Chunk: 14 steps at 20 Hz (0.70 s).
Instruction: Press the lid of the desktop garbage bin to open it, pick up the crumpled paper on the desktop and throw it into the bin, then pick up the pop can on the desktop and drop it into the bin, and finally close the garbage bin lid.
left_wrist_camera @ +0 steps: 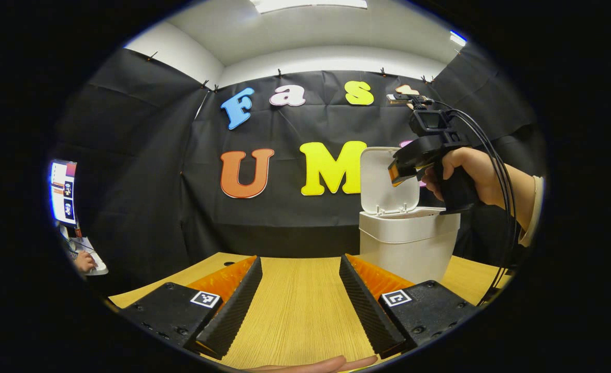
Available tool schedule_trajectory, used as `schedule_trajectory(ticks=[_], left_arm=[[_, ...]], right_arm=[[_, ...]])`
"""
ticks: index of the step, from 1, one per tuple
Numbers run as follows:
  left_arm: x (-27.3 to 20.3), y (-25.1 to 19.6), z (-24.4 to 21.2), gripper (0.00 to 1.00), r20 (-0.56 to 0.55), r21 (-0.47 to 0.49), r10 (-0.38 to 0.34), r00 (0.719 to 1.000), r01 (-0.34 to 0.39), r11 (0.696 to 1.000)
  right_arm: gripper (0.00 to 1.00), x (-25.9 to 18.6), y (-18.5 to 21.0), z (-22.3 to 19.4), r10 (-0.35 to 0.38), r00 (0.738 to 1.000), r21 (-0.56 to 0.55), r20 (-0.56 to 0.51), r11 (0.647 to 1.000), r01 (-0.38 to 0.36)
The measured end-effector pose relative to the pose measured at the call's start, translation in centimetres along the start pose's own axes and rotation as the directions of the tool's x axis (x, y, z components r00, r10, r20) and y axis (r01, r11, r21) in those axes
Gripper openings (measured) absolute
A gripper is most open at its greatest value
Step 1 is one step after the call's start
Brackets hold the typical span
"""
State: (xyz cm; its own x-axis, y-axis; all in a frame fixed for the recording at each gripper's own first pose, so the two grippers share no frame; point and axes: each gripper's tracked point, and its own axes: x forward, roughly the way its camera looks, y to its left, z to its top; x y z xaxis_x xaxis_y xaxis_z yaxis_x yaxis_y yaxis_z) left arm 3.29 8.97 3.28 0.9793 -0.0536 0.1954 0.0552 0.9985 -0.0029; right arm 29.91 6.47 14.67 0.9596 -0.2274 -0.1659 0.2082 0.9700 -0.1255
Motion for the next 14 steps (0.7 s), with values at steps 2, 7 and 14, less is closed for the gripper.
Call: schedule_trajectory(ticks=[2,7,14], left_arm=[[0.1,-0.1,-0.3,0.97,-0.009,-0.012,-0.003,1.000,0.003,1.000],[0.4,-0.5,-1.1,0.97,-0.036,-0.007,-0.008,0.999,0.008,1.000],[0.1,0.0,-1.2,0.97,-0.039,-0.002,0.011,0.999,-0.011,1.000]], right_arm=[[0.86,0.3,-0.2,-0.6,0.002,1.000,-0.014,-0.016,1.000,-0.003],[0.95,-0.6,-0.6,1.1,0.021,0.999,-0.010,0.031,1.000,-0.021],[0.97,-4.7,0.2,6.8,0.057,0.981,0.004,0.183,0.998,-0.059]])
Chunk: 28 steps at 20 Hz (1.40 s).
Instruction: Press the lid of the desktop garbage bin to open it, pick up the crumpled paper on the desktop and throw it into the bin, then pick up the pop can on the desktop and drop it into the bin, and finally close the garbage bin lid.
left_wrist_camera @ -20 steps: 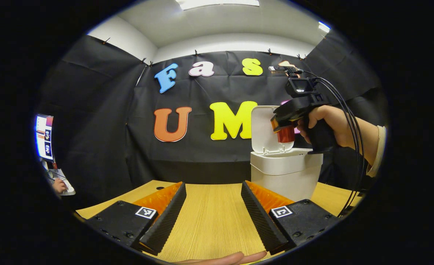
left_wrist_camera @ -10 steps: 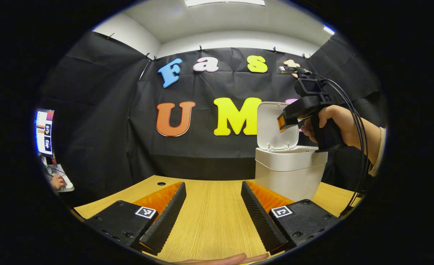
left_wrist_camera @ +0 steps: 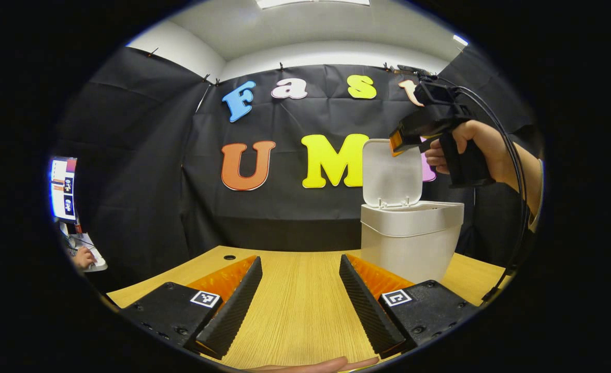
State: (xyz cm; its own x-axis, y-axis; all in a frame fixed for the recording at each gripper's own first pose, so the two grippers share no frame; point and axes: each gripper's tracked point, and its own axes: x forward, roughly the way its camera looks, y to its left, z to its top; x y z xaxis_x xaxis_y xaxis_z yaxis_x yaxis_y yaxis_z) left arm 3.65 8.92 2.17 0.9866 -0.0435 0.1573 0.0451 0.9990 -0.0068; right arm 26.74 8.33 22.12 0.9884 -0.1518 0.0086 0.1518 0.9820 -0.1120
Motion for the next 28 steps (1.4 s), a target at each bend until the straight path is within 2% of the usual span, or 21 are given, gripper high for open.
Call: schedule_trajectory(ticks=[3,5,6,9,10,11,12,16,19,20,21,22,24,28], left_arm=[[-0.1,0.7,0.3,0.97,0.013,-0.006,0.007,1.000,-0.007,1.000],[-0.1,1.3,0.0,0.97,0.007,-0.014,0.017,1.000,-0.017,1.000],[-0.3,1.5,-0.2,0.97,0.001,-0.015,0.015,1.000,-0.015,1.000],[-0.5,1.9,-0.6,0.97,0.001,-0.022,0.005,1.000,-0.005,1.000],[-0.5,2.2,-0.9,0.97,-0.006,-0.020,0.013,1.000,-0.013,1.000],[-0.5,2.7,-1.1,0.97,-0.017,-0.014,0.023,1.000,-0.023,1.000],[-0.5,3.1,-1.2,0.97,-0.015,-0.006,0.032,0.999,-0.032,0.999],[-0.3,3.8,-1.3,0.97,-0.015,-0.035,0.039,0.999,-0.040,0.999],[-0.3,3.7,-1.3,0.97,-0.015,-0.068,0.020,1.000,-0.021,0.997],[-0.2,3.8,-1.2,0.97,-0.010,-0.071,0.022,1.000,-0.023,0.997],[-0.1,3.8,-1.3,0.97,-0.012,-0.071,0.025,1.000,-0.026,0.997],[-0.1,3.8,-1.3,0.97,-0.016,-0.074,0.023,1.000,-0.024,0.997],[-0.1,2.8,-1.4,0.97,-0.021,-0.092,-0.006,1.000,0.004,0.996],[-0.7,1.0,-1.1,0.97,-0.018,-0.094,-0.049,0.999,0.047,0.994]], right_arm=[[0.92,-0.4,0.4,2.5,0.001,0.998,-0.025,0.066,1.000,0.000],[0.97,0.0,0.3,3.3,-0.001,0.998,-0.030,0.070,1.000,0.003],[0.94,0.3,-0.1,4.1,-0.017,0.997,-0.026,0.075,0.999,0.019],[0.97,1.2,-0.8,6.4,-0.036,0.993,0.043,0.111,0.999,0.031],[0.94,1.9,-0.9,7.0,-0.039,0.992,0.060,0.121,0.998,0.032],[0.96,2.7,-0.9,7.1,-0.044,0.992,0.053,0.121,0.998,0.038],[0.94,3.6,-1.2,7.1,-0.059,0.991,0.041,0.118,0.998,0.054],[0.94,7.7,-1.5,5.4,-0.094,0.994,0.038,0.049,0.995,0.093],[0.98,9.0,-1.9,5.0,-0.092,0.996,0.058,0.022,0.994,0.091],[0.95,9.1,-2.4,4.7,-0.098,0.995,0.053,0.013,0.994,0.097],[0.98,8.7,-2.2,4.6,-0.092,0.996,0.063,0.007,0.994,0.091],[0.96,8.3,-2.2,4.4,-0.084,0.996,0.078,-0.007,0.993,0.084],[0.99,7.2,-2.4,4.0,-0.068,0.997,0.101,-0.038,0.992,0.072],[0.96,4.4,-2.2,3.0,-0.020,0.996,0.088,-0.090,0.996,0.028]])
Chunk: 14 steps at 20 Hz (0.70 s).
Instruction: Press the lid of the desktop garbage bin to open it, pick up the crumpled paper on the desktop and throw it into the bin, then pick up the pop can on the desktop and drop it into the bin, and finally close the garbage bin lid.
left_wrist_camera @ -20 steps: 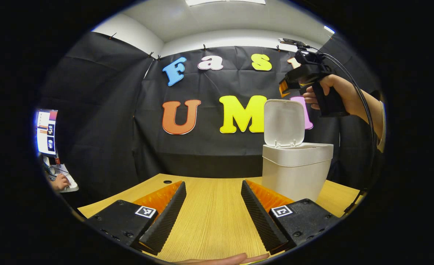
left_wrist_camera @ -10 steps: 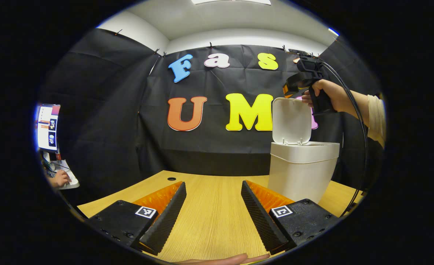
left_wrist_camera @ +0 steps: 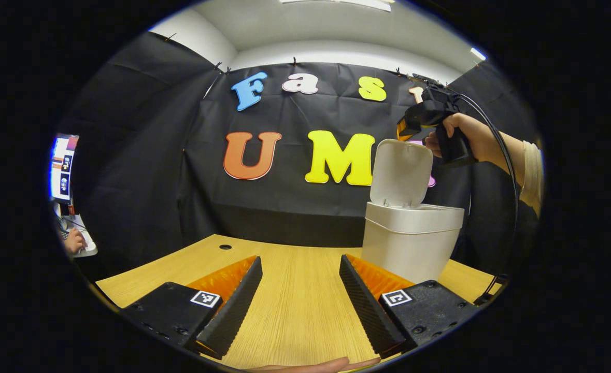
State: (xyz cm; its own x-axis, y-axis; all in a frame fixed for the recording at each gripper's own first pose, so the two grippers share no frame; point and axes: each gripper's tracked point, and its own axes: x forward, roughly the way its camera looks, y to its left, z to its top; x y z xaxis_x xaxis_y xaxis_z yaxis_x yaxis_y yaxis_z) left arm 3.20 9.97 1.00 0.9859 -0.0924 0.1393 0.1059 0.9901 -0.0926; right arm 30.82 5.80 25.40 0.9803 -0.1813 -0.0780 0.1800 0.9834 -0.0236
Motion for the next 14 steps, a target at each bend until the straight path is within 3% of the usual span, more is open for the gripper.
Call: schedule_trajectory(ticks=[6,9,12,14], left_arm=[[-0.6,-2.4,0.2,0.97,0.008,0.015,-0.035,0.999,0.035,0.999],[-0.6,-3.9,-0.1,0.97,0.001,0.015,-0.064,0.998,0.064,0.998],[-0.4,-5.0,-0.5,0.97,0.000,0.035,-0.072,0.997,0.072,0.997],[-0.1,-6.1,-1.2,0.97,-0.012,0.031,-0.083,0.996,0.084,0.996]], right_arm=[[0.95,-1.2,-0.4,-4.9,0.041,0.983,0.010,-0.178,0.999,-0.040],[0.93,-1.5,1.2,-7.5,0.153,0.952,0.056,-0.264,0.988,-0.143],[0.94,-1.7,1.2,-9.5,0.182,0.931,0.027,-0.315,0.983,-0.183],[0.95,-2.1,1.0,-11.5,0.178,0.908,0.059,-0.379,0.984,-0.168]])
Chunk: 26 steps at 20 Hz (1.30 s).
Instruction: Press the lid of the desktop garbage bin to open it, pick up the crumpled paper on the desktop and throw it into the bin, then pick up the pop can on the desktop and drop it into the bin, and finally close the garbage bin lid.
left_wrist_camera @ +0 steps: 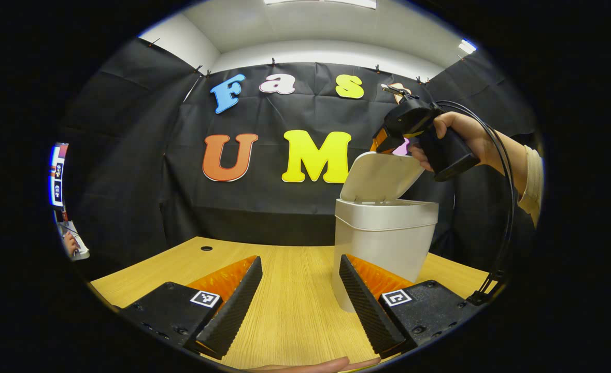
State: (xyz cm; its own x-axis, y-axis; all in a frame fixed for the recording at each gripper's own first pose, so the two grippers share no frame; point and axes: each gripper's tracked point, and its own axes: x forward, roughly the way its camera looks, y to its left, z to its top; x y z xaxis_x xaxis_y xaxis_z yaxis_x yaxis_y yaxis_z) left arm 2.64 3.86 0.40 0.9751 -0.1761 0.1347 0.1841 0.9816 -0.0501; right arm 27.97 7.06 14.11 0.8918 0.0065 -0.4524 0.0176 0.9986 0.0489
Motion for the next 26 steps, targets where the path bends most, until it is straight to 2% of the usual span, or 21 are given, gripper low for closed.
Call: schedule_trajectory(ticks=[2,3,8,9,13,15,24,26], left_arm=[[0.2,-1.4,-1.1,0.98,-0.035,0.042,-0.015,0.999,0.016,0.999],[0.2,-1.6,-1.0,0.98,-0.033,0.054,-0.016,0.999,0.018,0.998],[0.3,-1.5,-1.1,0.97,-0.014,0.079,-0.004,1.000,0.005,0.997],[0.3,-1.6,-1.2,0.97,-0.018,0.082,-0.004,1.000,0.005,0.997],[0.4,-1.5,-1.9,0.97,-0.035,0.104,0.011,0.999,-0.007,0.995],[0.7,-1.8,-2.0,0.97,-0.034,0.103,0.009,0.999,-0.005,0.995],[1.9,-1.8,-4.4,0.97,-0.091,0.098,0.016,0.996,-0.007,0.995],[1.9,-1.8,-4.7,0.97,-0.097,0.109,0.020,0.995,-0.010,0.994]], right_arm=[[0.96,0.6,-0.7,-2.4,-0.048,0.997,0.035,-0.057,0.998,0.050],[0.94,0.7,-0.8,-2.9,-0.053,0.996,0.032,-0.070,0.998,0.055],[0.98,1.1,-0.8,-5.3,-0.062,0.991,-0.008,-0.115,0.998,0.062],[0.95,1.0,-0.9,-5.5,-0.062,0.992,-0.014,-0.110,0.998,0.060],[0.98,0.5,-0.8,-6.6,-0.046,0.995,-0.046,-0.092,0.998,0.042],[0.96,0.0,-0.9,-6.7,-0.033,0.997,-0.048,-0.072,0.998,0.030],[0.98,-1.5,-1.0,-7.8,-0.006,0.999,-0.055,0.035,0.998,0.008],[0.96,-1.5,-1.0,-8.1,0.019,0.997,-0.093,0.074,0.996,-0.012]])
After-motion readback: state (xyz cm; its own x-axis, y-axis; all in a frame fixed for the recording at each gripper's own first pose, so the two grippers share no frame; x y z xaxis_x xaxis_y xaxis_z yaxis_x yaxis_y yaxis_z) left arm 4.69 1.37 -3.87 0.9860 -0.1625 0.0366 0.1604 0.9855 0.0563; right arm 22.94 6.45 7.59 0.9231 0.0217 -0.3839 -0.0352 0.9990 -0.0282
